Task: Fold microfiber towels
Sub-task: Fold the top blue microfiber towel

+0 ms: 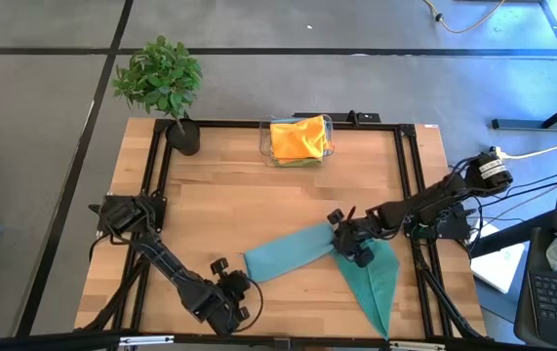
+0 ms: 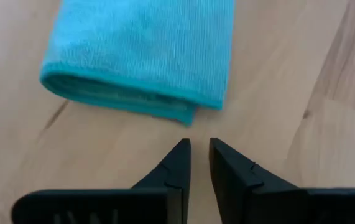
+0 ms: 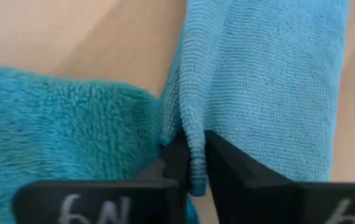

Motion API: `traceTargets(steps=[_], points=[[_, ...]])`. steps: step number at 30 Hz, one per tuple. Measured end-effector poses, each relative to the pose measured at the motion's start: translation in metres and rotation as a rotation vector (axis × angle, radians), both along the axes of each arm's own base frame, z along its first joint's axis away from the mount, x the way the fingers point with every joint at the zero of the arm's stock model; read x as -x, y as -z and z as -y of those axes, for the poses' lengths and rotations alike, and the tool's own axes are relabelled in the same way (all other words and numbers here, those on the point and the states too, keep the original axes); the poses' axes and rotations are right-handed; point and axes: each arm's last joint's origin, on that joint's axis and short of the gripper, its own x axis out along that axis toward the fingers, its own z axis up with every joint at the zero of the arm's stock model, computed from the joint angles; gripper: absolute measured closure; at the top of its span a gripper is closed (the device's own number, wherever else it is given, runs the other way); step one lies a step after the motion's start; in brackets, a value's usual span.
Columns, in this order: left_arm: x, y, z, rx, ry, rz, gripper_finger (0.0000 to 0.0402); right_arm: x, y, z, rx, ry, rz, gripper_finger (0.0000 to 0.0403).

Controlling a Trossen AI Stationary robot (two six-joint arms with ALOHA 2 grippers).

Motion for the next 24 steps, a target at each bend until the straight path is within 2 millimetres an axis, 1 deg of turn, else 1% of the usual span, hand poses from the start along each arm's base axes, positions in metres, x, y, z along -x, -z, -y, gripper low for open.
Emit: traceTargets(steps=[4,7,10,12,14,16,18,20,24], points=[[0.001,0.000,0.001,-0.004,0.002,0.003,0.0347,0.001,-0.007,-0.007,-0.011,-0.029,0.024,0.0303],[0.000,-0.004,0.001,-0.019,0.001,-0.010,0.0351,-0.002,-0.021,-0.011,-0.012,-0.015,0.053,0.0268],[-0.002,-0.020,0.003,-0.080,0.002,-0.035,0.0355,-0.005,-0.041,-0.015,-0.028,-0.004,0.084,0.0240],[-0.001,-0.033,0.003,-0.178,0.007,-0.029,0.0355,-0.007,-0.054,-0.019,-0.049,-0.004,0.118,0.0228],[-0.002,-0.042,0.002,-0.284,0.019,0.023,0.0355,-0.008,-0.062,-0.020,-0.068,0.007,0.133,0.0220],[-0.005,-0.044,-0.003,-0.374,0.021,0.069,0.0356,-0.009,-0.063,-0.021,-0.077,0.015,0.138,0.0218],[-0.011,-0.042,-0.012,-0.407,-0.005,0.082,0.0356,-0.010,-0.061,-0.020,-0.069,0.056,0.135,0.0219],[-0.020,-0.035,-0.026,-0.406,-0.041,0.069,0.0355,-0.011,-0.055,-0.019,-0.054,0.105,0.123,0.0222],[-0.040,-0.021,-0.052,-0.418,-0.035,0.031,0.0352,-0.012,-0.041,-0.018,-0.048,0.122,0.140,0.0231]])
